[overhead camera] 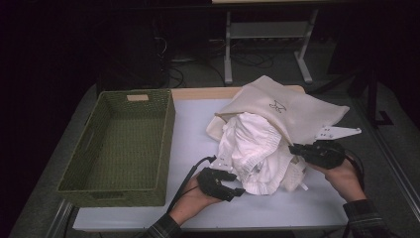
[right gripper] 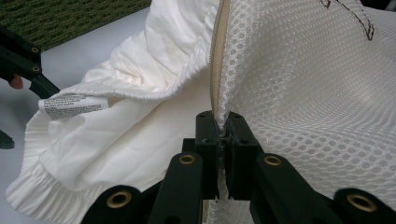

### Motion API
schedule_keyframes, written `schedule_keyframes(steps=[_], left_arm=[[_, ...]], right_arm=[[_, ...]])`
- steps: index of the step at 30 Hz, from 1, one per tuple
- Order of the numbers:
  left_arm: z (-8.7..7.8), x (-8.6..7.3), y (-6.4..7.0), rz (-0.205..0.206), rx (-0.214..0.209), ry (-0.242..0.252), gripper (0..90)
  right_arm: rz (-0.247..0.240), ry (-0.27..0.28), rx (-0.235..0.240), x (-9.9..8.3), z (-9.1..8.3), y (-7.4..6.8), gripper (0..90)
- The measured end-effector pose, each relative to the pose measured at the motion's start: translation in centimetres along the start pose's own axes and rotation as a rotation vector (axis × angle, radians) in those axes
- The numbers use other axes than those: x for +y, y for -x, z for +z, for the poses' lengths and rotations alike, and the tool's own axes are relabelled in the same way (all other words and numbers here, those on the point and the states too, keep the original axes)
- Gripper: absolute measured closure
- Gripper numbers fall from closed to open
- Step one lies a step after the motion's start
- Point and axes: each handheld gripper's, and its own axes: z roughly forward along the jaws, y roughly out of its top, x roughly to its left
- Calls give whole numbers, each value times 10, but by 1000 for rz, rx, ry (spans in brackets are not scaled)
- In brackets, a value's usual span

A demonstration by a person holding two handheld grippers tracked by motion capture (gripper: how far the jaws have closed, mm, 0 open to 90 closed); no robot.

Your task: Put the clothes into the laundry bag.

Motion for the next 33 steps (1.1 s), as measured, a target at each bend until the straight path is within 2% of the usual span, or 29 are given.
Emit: schedule_keyframes(steps=[3, 4, 7, 11, 15, 16, 17, 21, 22, 25, 26, 29, 32, 33], left_arm=[[6, 0, 2, 2, -2, -2, 412], [13, -1, 3, 1, -15, -14, 395], [21, -2, 6, 2, -21, -36, 374], [25, -1, 7, -1, -22, -33, 382], [26, 0, 7, -5, -13, -26, 468], [25, 1, 7, -13, -15, -6, 488], [25, 1, 7, -13, -15, -6, 492], [21, 2, 6, -22, -45, -3, 421], [20, 2, 6, -21, -42, -2, 377], [16, 2, 4, -23, -38, 9, 365], [15, 2, 2, -32, -26, 21, 366], [15, 3, 0, -48, -18, 27, 412], [17, 4, -3, -47, 15, 28, 511], [17, 3, -4, -45, 32, 28, 571]], right_arm=[[-6, -2, -2, 0, 0, 0, 849], [-7, -3, -5, 0, 0, -1, 849], [-9, -4, -7, -1, 0, -1, 849], [-13, -4, -10, -2, -1, -2, 849], [-14, -4, -13, -2, -1, -2, 849], [-17, -4, -15, -2, -1, -2, 849], [-17, -4, -15, -2, -1, -2, 849], [-14, -6, -13, -2, 0, -2, 849], [-14, -6, -13, -2, 0, -2, 849], [-17, -6, -12, -2, 0, -2, 849], [-19, -6, -13, -2, 0, -1, 849], [-21, -5, -11, -2, 1, -1, 849], [-22, -7, -10, -1, 2, -1, 850], [-26, -7, -10, -1, 3, -1, 850]])
